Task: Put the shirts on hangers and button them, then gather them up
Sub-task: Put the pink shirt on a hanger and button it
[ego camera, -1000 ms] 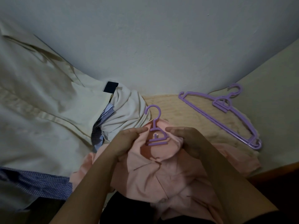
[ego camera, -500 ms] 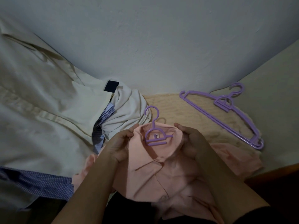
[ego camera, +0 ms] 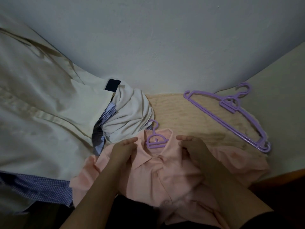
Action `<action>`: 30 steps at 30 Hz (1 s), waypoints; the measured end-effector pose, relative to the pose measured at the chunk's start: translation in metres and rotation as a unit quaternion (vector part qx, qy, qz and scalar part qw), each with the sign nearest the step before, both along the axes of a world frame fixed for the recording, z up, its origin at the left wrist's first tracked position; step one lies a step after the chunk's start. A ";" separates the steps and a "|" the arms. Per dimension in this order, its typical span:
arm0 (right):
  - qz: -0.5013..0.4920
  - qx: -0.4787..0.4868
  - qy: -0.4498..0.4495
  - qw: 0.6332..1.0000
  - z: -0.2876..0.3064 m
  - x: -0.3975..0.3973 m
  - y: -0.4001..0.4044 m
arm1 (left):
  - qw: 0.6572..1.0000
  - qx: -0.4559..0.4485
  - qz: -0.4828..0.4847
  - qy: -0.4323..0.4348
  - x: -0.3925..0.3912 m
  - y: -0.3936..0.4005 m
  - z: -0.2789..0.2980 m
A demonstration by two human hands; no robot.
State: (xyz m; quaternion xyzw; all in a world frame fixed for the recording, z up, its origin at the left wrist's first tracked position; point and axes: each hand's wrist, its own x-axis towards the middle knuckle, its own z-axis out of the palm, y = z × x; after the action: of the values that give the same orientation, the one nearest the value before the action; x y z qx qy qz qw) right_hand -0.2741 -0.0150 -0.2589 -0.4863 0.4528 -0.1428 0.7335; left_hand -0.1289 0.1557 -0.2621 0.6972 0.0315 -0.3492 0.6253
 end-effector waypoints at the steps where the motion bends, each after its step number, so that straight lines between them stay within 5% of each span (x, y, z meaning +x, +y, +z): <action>1: 0.005 -0.014 0.005 1.000 0.000 0.001 0.000 | 0.994 0.049 -0.009 -0.092 0.001 -0.002 -0.001; 4: 0.006 -0.037 0.011 0.999 -0.002 0.005 -0.002 | 0.911 0.126 -0.070 -0.387 0.004 -0.016 0.013; 6: -0.001 -0.039 0.007 0.999 -0.005 0.007 -0.003 | 0.845 0.160 -0.140 -0.490 0.014 -0.033 0.016; 10: -0.007 -0.018 -0.010 1.000 -0.011 0.008 -0.004 | 0.697 0.282 -0.400 -0.524 0.020 -0.060 0.010; 13: -0.017 -0.001 -0.021 1.000 -0.014 0.007 -0.007 | 0.620 0.337 -0.451 -0.546 0.024 -0.064 0.003; 16: -0.012 -0.011 -0.027 0.999 -0.015 0.006 -0.009 | 0.602 0.353 -0.451 -0.556 0.030 -0.063 -0.004; 25: -0.006 -0.027 -0.036 0.999 -0.014 0.003 -0.012 | 0.631 0.345 -0.442 -0.536 0.031 -0.079 -0.013; 30: 0.023 -0.086 -0.043 0.995 0.002 -0.009 -0.015 | 0.626 0.317 -0.362 -0.613 0.024 -0.078 0.015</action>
State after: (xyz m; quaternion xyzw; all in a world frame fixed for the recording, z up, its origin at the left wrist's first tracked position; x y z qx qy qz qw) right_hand -0.2828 -0.0298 -0.2571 -0.5518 0.3958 -0.1849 0.7104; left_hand -0.1052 0.0776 -0.2467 0.8606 -0.5052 -0.0082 0.0632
